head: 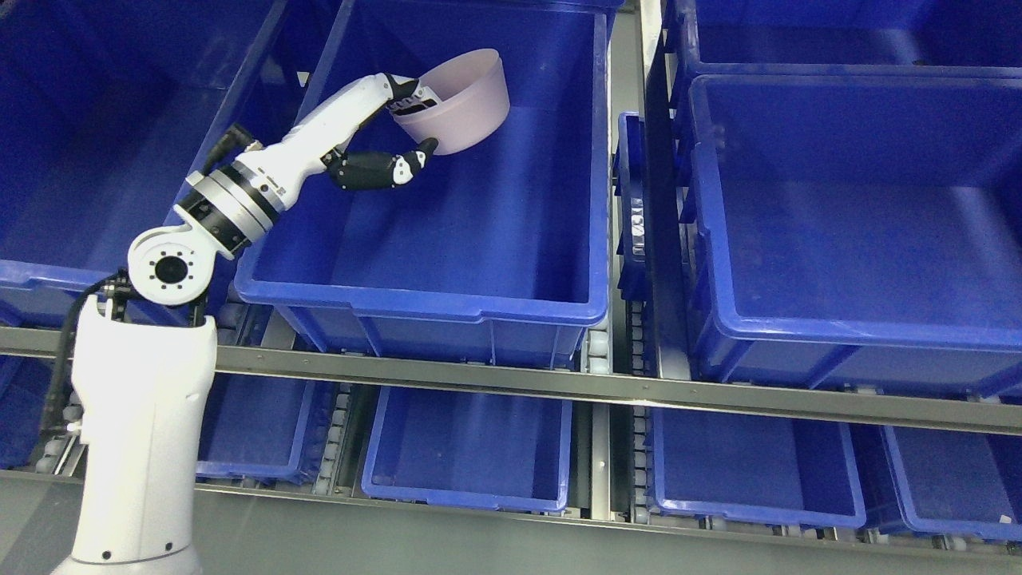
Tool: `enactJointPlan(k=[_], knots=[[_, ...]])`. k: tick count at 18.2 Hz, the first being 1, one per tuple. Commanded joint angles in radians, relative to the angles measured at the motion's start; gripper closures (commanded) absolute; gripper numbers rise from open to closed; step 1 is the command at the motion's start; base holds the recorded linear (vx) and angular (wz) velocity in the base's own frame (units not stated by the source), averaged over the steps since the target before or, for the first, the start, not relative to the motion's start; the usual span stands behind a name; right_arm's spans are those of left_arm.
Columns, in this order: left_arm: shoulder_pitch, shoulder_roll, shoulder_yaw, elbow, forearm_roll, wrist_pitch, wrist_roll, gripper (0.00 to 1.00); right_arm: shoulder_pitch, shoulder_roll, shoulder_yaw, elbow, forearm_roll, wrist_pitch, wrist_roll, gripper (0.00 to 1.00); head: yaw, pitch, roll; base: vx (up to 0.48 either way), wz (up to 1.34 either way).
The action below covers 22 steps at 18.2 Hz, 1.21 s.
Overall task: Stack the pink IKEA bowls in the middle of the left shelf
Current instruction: 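Release the bowls and raise the left hand out of the bin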
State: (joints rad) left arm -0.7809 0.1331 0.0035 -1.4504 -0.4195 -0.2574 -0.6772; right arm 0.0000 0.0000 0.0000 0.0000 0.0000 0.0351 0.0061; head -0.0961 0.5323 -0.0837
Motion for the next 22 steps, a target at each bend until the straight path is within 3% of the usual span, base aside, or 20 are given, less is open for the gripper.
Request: enactJointPlan(k=[1, 4, 5, 7, 9, 12, 15, 22], knots=[[0.008, -0.079, -0.073, 0.156, -0.007, -0.003, 0.015, 0.83, 0.002, -0.017, -0.011, -0.034, 0.0, 0.0, 0.0, 0.0, 0.0, 0.0, 0.0, 0.0, 0.0], [-0.003, -0.116, -0.069, 0.162, -0.007, 0.083, 0.143, 0.1, 0.002, -0.017, -0.011, -0.034, 0.0, 0.0, 0.0, 0.0, 0.0, 0.0, 0.0, 0.0, 0.0], [-0.004, -0.116, -0.068, 0.162, -0.005, 0.122, 0.219, 0.0, 0.002, -0.017, -0.011, -0.034, 0.0, 0.0, 0.0, 0.0, 0.0, 0.0, 0.0, 0.0, 0.0], [-0.003, -0.116, -0.036, 0.162, 0.007, 0.129, 0.385, 0.0, 0.002, -0.017, -0.011, -0.034, 0.0, 0.0, 0.0, 0.0, 0.0, 0.0, 0.0, 0.0, 0.0], [-0.014, -0.116, 0.03, 0.159, 0.069, 0.118, 0.436, 0.0, 0.002, -0.017, -0.011, -0.034, 0.0, 0.0, 0.0, 0.0, 0.0, 0.0, 0.0, 0.0, 0.0], [-0.035, -0.116, 0.124, 0.154, 0.333, 0.141, 0.476, 0.0, 0.002, -0.017, -0.011, -0.034, 0.0, 0.0, 0.0, 0.0, 0.0, 0.0, 0.0, 0.0, 0.0], [-0.009, -0.116, 0.177, 0.092, 0.389, 0.246, 0.609, 0.0, 0.002, -0.017, -0.011, -0.034, 0.0, 0.0, 0.0, 0.0, 0.0, 0.0, 0.0, 0.0, 0.0], [0.201, -0.116, 0.103, -0.119, 0.452, 0.291, 0.642, 0.0, 0.002, -0.017, -0.011, -0.034, 0.0, 0.0, 0.0, 0.0, 0.0, 0.0, 0.0, 0.007, 0.0]])
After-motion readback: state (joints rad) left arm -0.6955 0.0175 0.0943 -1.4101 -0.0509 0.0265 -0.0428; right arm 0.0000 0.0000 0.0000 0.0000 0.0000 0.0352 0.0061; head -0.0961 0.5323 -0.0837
